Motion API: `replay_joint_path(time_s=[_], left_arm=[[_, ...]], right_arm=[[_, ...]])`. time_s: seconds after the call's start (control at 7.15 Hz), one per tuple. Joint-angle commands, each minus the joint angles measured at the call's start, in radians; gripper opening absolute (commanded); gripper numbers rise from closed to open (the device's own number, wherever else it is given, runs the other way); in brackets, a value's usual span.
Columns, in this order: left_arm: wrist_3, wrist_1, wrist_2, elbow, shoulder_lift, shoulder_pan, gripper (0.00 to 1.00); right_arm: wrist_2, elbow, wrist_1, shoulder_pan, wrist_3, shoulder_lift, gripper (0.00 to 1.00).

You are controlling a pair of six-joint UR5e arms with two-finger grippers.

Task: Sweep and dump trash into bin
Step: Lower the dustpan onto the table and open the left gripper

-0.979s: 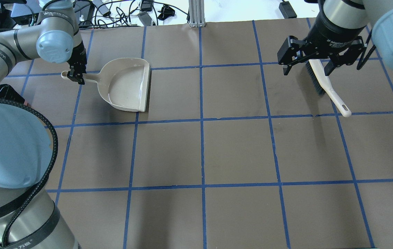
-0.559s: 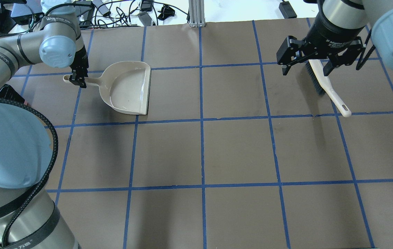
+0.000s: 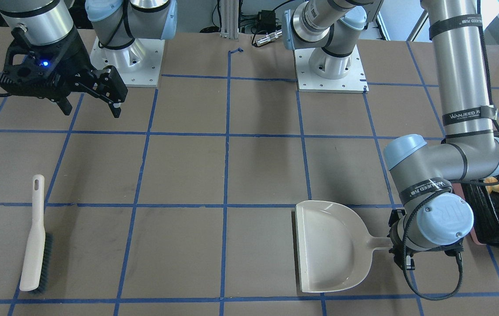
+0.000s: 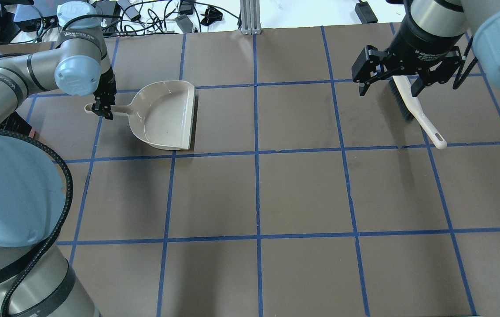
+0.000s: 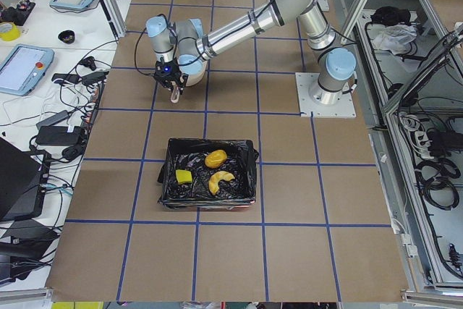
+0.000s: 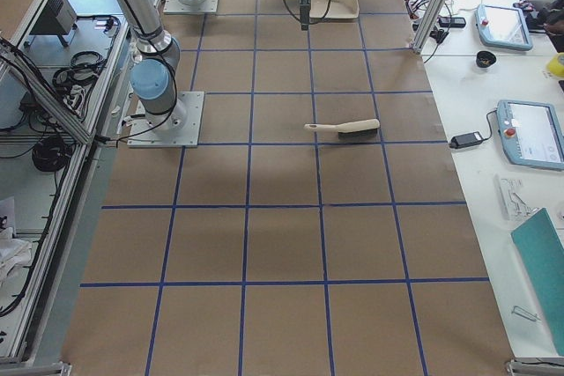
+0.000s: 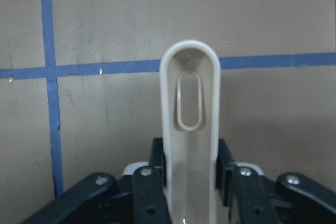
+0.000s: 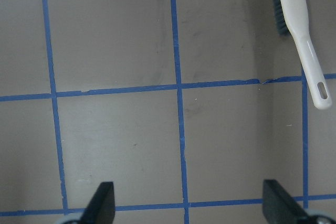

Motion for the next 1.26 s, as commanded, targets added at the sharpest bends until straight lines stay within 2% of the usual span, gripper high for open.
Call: replay_joint_path(time_s=[0.0,0.14,0.28,0.42,0.56,0.84,0.98,1.12], left_arm=[[0.010,0.025,0.000,0.002,0.004,0.002,0.66],[0.025,0.022,-0.002,0.009,0.010,0.005,0.66],[0.028,0.019,-0.002,0.009,0.024,0.009,0.78],[0.025,0.013,-0.003,0.011,0.033,0.014,0.95],[0.019,0.011,-0.009,0.015,0.065,0.026,1.00],[0.019,-0.024,-0.035,0.086,0.156,0.054,1.00],[0.037,-0.152,-0.035,0.153,0.209,0.074,1.00],[0.139,-0.276,-0.037,0.223,0.270,0.087,1.00]], right_arm=[[0.000,0.000,0.000,0.000,0.000,0.000,1.00],[0.000,0.000,0.000,0.000,0.000,0.000,1.00],[0.000,0.000,0.000,0.000,0.000,0.002,1.00],[-0.001,0.000,0.000,0.000,0.000,0.002,1.00],[-0.001,0.000,0.000,0.000,0.000,0.002,1.00],[-0.003,0.002,0.000,0.000,0.000,-0.003,1.00],[-0.004,0.002,0.002,0.000,0.000,-0.003,1.00],[-0.004,0.002,0.000,0.000,0.000,-0.003,1.00]])
